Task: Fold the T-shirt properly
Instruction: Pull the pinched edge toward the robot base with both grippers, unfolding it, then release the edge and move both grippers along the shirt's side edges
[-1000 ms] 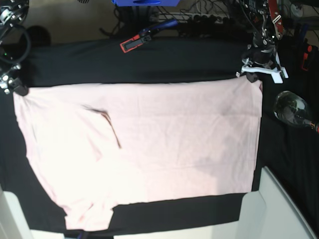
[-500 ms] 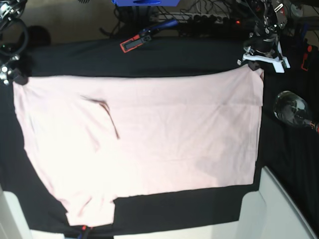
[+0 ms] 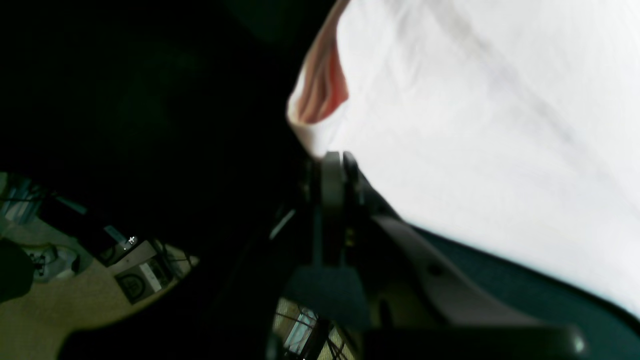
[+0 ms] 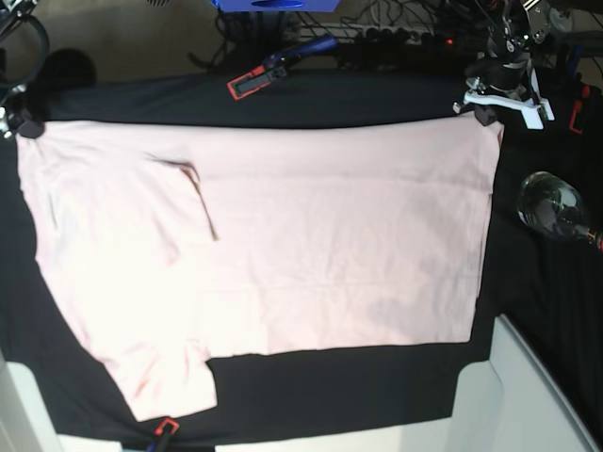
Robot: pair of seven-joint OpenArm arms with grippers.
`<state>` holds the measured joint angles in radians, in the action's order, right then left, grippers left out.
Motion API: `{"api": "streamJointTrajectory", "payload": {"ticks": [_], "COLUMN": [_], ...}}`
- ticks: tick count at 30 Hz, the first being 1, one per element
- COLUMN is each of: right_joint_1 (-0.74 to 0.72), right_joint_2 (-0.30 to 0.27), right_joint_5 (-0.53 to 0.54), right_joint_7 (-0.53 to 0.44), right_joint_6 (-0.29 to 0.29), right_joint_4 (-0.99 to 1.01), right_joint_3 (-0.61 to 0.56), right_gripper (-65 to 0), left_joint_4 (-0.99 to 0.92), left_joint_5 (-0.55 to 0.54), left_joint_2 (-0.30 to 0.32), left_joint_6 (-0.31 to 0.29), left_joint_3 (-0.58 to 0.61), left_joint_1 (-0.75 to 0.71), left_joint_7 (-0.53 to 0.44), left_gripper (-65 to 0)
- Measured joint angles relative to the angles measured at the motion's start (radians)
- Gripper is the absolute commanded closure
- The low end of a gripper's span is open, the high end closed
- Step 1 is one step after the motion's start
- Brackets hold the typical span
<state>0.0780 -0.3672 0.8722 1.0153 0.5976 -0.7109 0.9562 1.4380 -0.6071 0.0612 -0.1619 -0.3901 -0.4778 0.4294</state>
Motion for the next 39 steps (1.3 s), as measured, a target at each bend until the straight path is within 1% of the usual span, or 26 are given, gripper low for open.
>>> {"api": "streamJointTrajectory", "payload": {"ticks": [8, 13, 18, 20, 28, 35, 36, 37, 39], "right_joint_1": [0.0, 0.0, -0.001, 0.0, 0.0, -0.003, -0.003, -0.003, -0.003], "right_joint_2": [-0.001, -0.001, 0.0, 0.0, 0.0, 0.0, 0.0, 0.0, 0.0], "right_joint_5": [-0.004, -0.004, -0.004, -0.004, -0.004, -0.004, -0.004, -0.004, -0.003], "right_joint_7": [0.005, 0.008, 0.008, 0.008, 0.007, 0.008, 0.008, 0.008, 0.004], "right_joint_6": [0.0, 0.0, 0.0, 0.0, 0.0, 0.0, 0.0, 0.0, 0.0], "right_joint_4": [0.0, 0.0, 0.0, 0.0, 0.0, 0.0, 0.0, 0.0, 0.0], "right_joint_3": [0.0, 0.0, 0.0, 0.0, 0.0, 0.0, 0.0, 0.0, 0.0], "right_gripper": [0.0, 0.0, 0.0, 0.0, 0.0, -0.3, -0.6, -1.9, -8.9], "left_joint_4": [-0.001, -0.001, -0.003, -0.009, -0.016, 0.005, 0.02, 0.042, 0.079], "left_joint_5": [-0.001, 0.001, 0.104, 0.113, 0.114, 0.113, 0.113, 0.114, 0.118], "left_joint_2": [-0.002, 0.0, -0.008, -0.013, -0.019, -0.018, -0.016, -0.017, -0.017], "left_joint_6": [-0.007, -0.008, -0.011, -0.01, -0.005, -0.006, -0.007, -0.006, 0.01], "left_joint_3": [-0.06, -0.061, -0.059, -0.059, -0.063, -0.061, -0.06, -0.059, -0.064], "left_joint_1": [-0.032, -0.035, -0.014, -0.001, 0.012, -0.008, -0.018, -0.03, -0.045], "left_joint_7": [0.012, 0.012, 0.011, 0.006, 0.008, 0.013, 0.016, 0.016, 0.011], "left_gripper": [0.0, 0.0, 0.0, 0.0, 0.0, -0.3, -3.2, -7.6, -18.6]}}
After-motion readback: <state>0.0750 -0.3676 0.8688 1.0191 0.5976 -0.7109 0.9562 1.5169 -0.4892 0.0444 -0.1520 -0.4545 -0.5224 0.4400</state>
